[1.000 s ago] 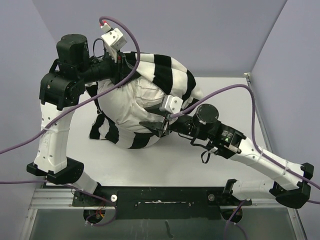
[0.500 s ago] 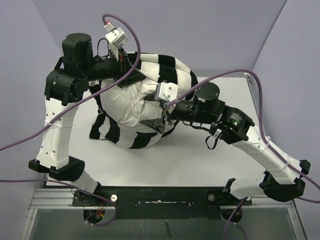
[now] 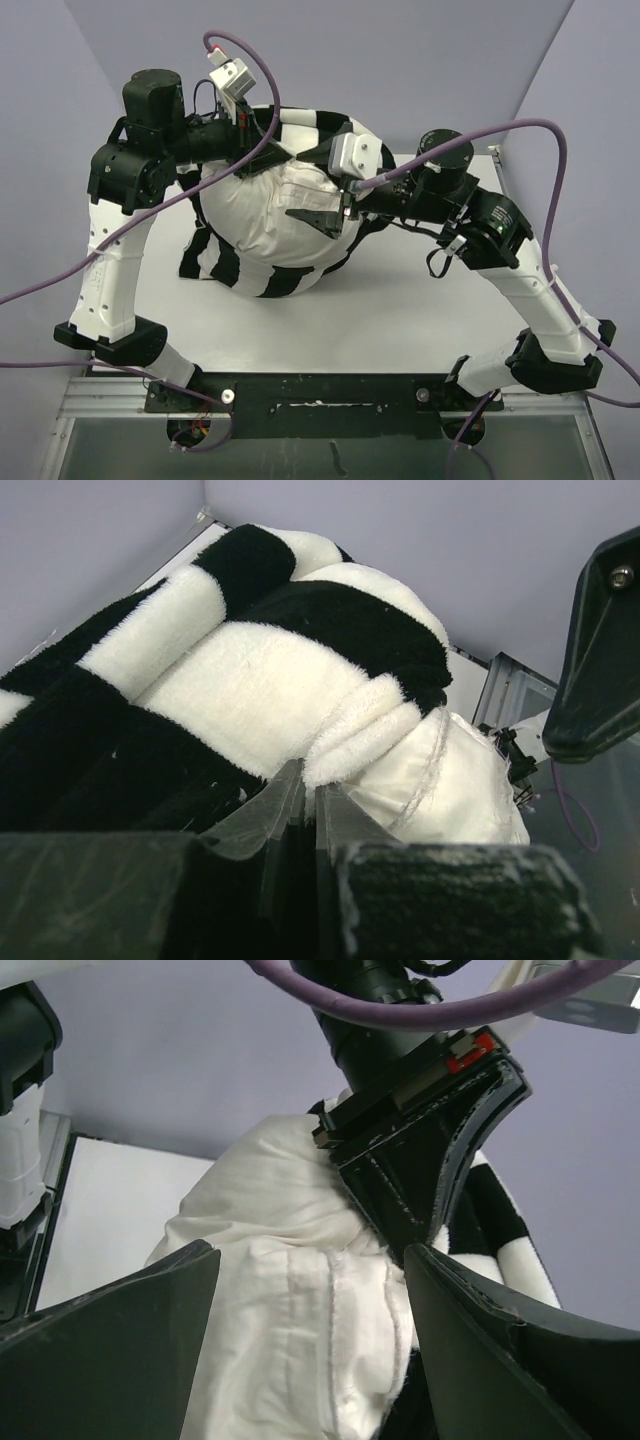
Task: Remove the pillowcase from the pillow
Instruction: Remove the pillow from the pillowcase.
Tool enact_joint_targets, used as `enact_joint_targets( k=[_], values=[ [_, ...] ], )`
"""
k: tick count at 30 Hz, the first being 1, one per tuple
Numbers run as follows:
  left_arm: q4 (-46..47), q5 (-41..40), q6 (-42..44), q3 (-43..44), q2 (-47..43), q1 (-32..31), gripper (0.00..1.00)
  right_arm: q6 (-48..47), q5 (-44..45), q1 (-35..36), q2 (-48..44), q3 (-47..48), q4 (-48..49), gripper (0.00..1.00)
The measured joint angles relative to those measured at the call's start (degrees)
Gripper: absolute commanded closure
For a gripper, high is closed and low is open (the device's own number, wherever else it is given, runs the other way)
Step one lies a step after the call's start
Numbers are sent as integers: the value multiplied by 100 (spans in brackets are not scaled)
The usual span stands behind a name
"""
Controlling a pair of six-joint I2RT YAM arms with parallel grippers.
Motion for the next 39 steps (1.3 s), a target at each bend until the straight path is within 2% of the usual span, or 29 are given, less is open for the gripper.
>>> enact_joint_targets(
  k=[4,10,15,16,18,20,22,27,33,39],
  values=[
    [13,0,0,-15,-13,0,100,-109,-24,-109,291,332,-149,24],
    [13,-31,42,-33,-35,0,100,-315,76,-219,734,238,-577,26],
    [15,-70,50,-59,-35,-2,100,-531,459,-168,728,160,-588,29],
    [15,-70,50,-61,-35,-2,100,-579,603,-127,728,160,-599,32],
    [13,-72,50,-59,-35,0,100,-710,916,-2,737,149,-616,48],
    [11,-70,48,-59,-35,-2,100,-822,1209,109,761,149,-623,75],
    [-42,-70,46,-13,-33,0,100,-909,1486,188,813,149,-610,98],
    [-369,-118,50,369,-4,17,100,-796,1906,407,940,-48,-269,100],
    [-577,-160,-20,557,-4,90,100,-413,1908,691,553,-1244,848,100],
    [-551,-350,11,229,-114,96,100,142,1602,741,-22,-2332,1952,100]
  ],
)
